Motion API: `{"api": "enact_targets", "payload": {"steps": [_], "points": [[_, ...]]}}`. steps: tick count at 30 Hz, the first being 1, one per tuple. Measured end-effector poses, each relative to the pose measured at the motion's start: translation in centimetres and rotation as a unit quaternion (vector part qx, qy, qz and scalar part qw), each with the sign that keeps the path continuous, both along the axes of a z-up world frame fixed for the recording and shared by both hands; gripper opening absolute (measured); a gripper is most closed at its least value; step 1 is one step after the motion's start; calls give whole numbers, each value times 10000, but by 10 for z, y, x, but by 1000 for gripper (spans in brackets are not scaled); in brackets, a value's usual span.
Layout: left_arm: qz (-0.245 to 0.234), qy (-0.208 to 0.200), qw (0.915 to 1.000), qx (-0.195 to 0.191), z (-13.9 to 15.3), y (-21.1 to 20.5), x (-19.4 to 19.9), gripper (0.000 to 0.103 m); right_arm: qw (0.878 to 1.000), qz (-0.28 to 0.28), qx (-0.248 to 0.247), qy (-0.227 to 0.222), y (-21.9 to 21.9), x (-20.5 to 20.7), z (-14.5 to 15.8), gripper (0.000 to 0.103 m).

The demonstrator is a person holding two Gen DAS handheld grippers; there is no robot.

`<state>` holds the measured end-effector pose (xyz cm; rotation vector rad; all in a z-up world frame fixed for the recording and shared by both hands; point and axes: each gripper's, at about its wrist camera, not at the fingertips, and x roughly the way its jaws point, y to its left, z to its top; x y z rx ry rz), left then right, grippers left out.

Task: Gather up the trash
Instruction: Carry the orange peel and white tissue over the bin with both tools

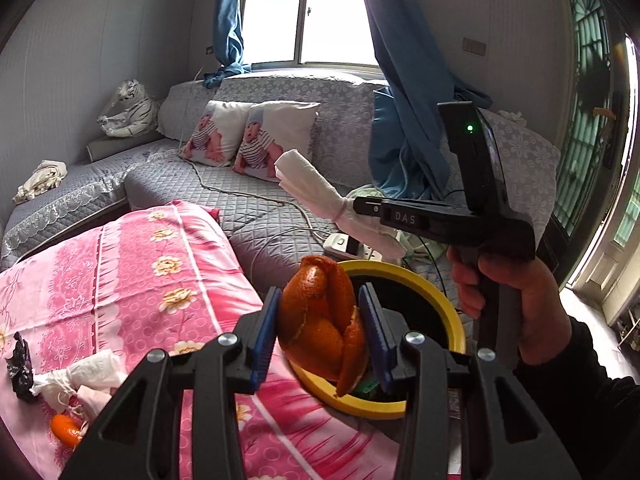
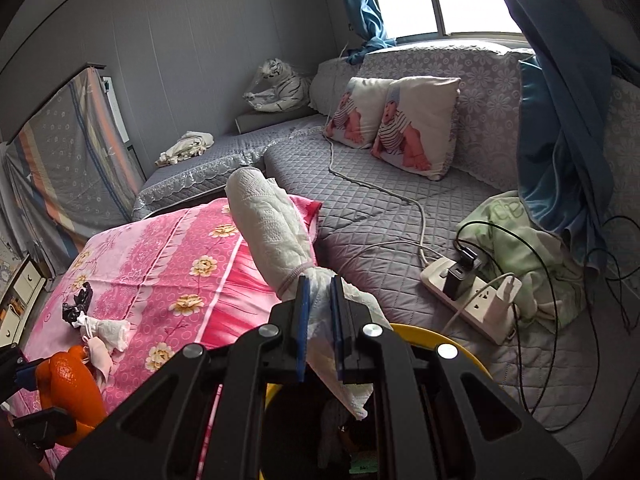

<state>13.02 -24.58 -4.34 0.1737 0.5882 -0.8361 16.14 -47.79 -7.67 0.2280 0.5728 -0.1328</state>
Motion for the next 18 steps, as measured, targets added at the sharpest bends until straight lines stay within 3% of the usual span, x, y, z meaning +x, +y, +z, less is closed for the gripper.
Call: {"api": "enact_targets", "payload": {"steps": [18], "points": [[-453, 364, 9983, 101, -37, -65, 6, 38, 9961, -690, 375, 409, -53, -23, -56, 10]]}}
